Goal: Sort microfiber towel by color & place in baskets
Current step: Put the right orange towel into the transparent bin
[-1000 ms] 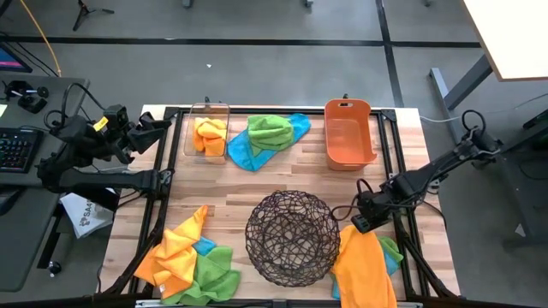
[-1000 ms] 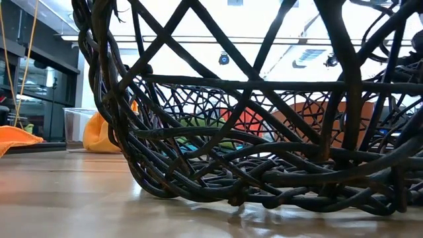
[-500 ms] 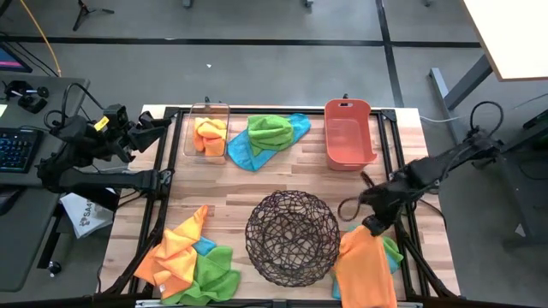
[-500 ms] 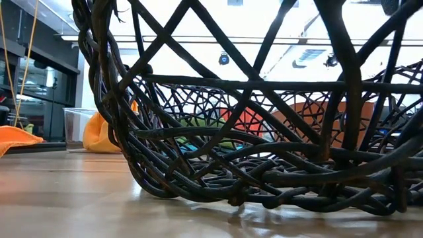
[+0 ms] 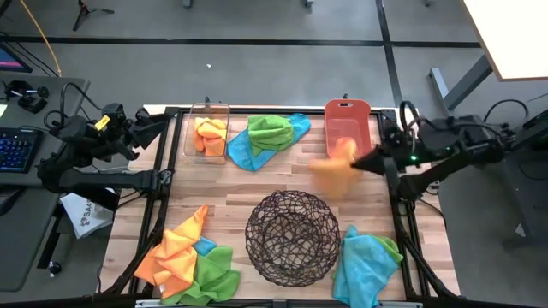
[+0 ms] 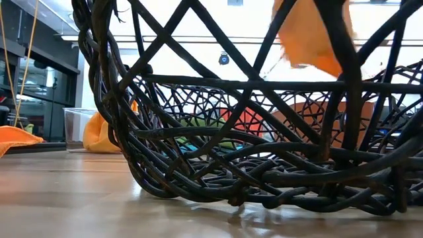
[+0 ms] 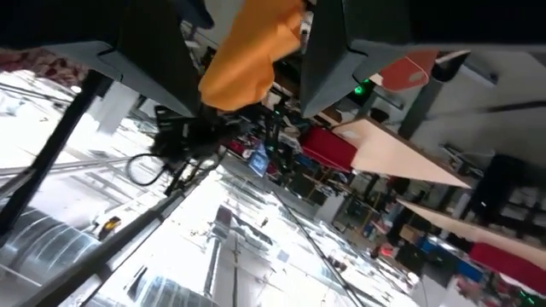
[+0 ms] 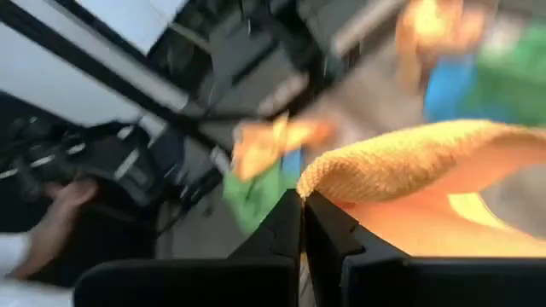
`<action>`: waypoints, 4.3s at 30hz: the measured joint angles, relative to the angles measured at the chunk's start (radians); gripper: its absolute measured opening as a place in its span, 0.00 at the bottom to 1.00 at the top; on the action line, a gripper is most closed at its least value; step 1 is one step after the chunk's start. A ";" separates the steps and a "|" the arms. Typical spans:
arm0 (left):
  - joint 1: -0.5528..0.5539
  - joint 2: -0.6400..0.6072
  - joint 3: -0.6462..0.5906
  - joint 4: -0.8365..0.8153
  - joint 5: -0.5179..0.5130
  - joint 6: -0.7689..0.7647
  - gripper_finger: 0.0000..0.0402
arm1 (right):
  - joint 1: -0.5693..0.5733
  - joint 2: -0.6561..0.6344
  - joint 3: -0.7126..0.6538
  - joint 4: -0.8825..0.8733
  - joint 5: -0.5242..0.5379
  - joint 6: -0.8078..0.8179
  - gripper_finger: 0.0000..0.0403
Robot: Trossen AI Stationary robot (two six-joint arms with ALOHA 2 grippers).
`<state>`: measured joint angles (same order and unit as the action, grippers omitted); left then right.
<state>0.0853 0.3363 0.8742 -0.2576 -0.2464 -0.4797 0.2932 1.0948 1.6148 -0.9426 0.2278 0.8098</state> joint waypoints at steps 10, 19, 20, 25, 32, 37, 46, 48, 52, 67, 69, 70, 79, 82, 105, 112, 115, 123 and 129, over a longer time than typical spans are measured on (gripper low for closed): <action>0.000 0.029 0.000 0.244 -0.008 0.170 0.49 | -0.239 0.309 0.007 0.389 -0.042 -0.362 0.00; 0.000 0.058 0.000 0.329 -0.007 0.222 0.49 | -0.392 0.608 0.007 0.995 -0.357 -0.418 0.00; 0.000 0.059 0.000 0.329 -0.008 0.222 0.49 | -0.402 0.637 0.007 1.080 -0.380 -0.417 0.00; 0.000 0.059 0.000 0.331 -0.008 0.222 0.49 | -0.444 0.761 0.007 1.425 -0.413 -0.360 0.00; 0.000 0.059 0.000 0.331 -0.007 0.220 0.49 | -0.487 0.903 0.010 1.757 -0.401 -0.296 0.00; 0.000 0.059 0.000 0.331 -0.008 0.220 0.49 | -0.509 1.023 0.117 1.860 -0.403 -0.235 0.00; 0.000 0.059 0.000 0.330 -0.008 0.220 0.49 | -0.527 1.281 0.515 1.789 -0.476 -0.233 0.00; 0.000 0.059 0.000 0.330 -0.008 0.219 0.49 | -0.529 1.345 0.620 1.745 -0.476 -0.233 0.00; 0.000 0.059 0.000 0.330 -0.008 0.217 0.49 | -0.531 1.429 0.719 1.782 -0.441 -0.231 0.00; 0.000 0.058 0.000 0.329 -0.008 0.203 0.49 | -0.567 1.434 0.646 1.538 -0.232 -0.154 0.00; 0.000 0.058 0.000 0.329 -0.008 0.203 0.49 | -0.568 1.439 0.646 1.411 -0.304 -0.105 0.00; 0.000 0.058 0.000 0.329 -0.008 0.203 0.49 | -0.568 1.444 0.646 1.357 -0.345 -0.082 0.00; 0.000 0.058 0.000 0.328 -0.008 0.203 0.49 | -0.538 1.460 0.645 1.121 -0.473 0.024 0.03; 0.000 0.058 0.000 0.328 -0.011 0.203 0.49 | -0.539 1.460 0.645 1.112 -0.494 0.027 0.14; 0.000 0.133 0.000 0.058 -0.061 0.021 0.49 | -0.666 1.193 0.728 0.487 -0.683 -0.454 0.76; 0.001 0.363 0.001 -0.082 -0.047 -0.016 0.49 | -0.618 0.969 0.728 -0.162 -0.335 -0.794 0.74; 0.016 0.512 0.001 -0.130 -0.026 -0.013 0.49 | -0.586 0.912 0.727 -0.306 -0.211 -0.794 0.74; 0.098 0.913 0.198 -0.522 0.069 0.088 0.49 | -0.501 0.812 0.727 -0.500 -0.024 -0.713 0.74; 0.119 1.117 0.394 -0.783 -0.052 0.243 0.49 | -0.440 0.766 0.726 -0.631 0.127 -0.631 0.74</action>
<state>0.2038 1.4534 1.2682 -1.0402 -0.2985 -0.2365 -0.1472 1.8608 2.3409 -1.5731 0.3549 0.1784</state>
